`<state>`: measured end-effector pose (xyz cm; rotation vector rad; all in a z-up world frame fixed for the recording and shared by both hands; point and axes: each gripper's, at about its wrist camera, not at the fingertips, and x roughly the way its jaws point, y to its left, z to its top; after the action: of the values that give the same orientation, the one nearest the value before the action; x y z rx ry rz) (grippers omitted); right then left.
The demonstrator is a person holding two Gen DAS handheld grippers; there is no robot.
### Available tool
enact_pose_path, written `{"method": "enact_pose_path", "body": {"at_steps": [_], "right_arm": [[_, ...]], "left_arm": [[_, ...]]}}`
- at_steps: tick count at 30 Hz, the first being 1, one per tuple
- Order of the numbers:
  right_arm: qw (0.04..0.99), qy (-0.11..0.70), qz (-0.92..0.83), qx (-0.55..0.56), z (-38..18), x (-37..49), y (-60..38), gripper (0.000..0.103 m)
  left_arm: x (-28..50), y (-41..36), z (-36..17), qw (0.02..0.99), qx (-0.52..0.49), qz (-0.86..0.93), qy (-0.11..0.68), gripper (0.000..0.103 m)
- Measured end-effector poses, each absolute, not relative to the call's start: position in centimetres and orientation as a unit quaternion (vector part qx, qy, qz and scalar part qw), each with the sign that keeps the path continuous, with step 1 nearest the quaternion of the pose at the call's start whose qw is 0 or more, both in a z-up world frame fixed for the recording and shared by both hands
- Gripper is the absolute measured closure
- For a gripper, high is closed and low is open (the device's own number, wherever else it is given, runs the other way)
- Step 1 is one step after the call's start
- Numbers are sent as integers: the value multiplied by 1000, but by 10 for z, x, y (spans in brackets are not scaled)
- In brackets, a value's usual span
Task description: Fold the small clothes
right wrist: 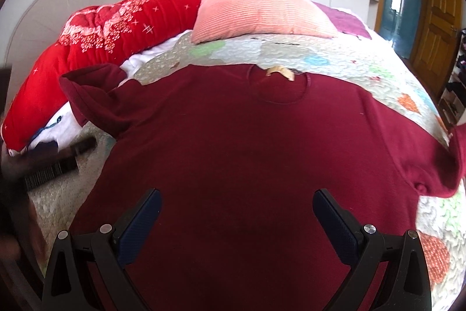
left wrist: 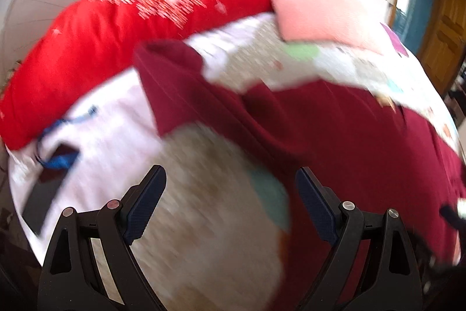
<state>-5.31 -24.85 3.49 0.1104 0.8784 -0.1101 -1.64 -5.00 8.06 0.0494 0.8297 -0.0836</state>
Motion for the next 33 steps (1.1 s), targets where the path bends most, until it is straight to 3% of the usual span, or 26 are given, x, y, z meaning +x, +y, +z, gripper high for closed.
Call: {"method": "enact_pose_path", "body": {"at_steps": [8,18,19,20,21,22,23,27,33], "right_arm": [[897,437,-31,54,25,-41,-240,0],[889,451,-32,64,16,-37,-251,0],[889,452,-32,66,15,-36,-252,0],[888,453,-32,67,14,-35,-252,0],[887,455,-32,69,13,-34,-252,0],[886,458,-32,71,11,-33,-252,0],[884,460,-31,73,10,-32,-252,0],[886,458,-26,71,11,-34,-251,0],[893,438,-50,88,25,-42,-269,0]], "left_arm": [[82,-9,104,918,15,20,396,12],[163,5,64,885,14,39,464,15],[168,5,59,880,20,35,474,23],[170,5,55,875,26,32,483,44],[172,6,50,868,28,30,494,57],[172,10,48,865,21,32,501,78],[170,16,50,865,1,27,501,89],[141,33,85,883,-100,-33,457,93],[60,-18,169,916,-84,-167,355,93]]}}
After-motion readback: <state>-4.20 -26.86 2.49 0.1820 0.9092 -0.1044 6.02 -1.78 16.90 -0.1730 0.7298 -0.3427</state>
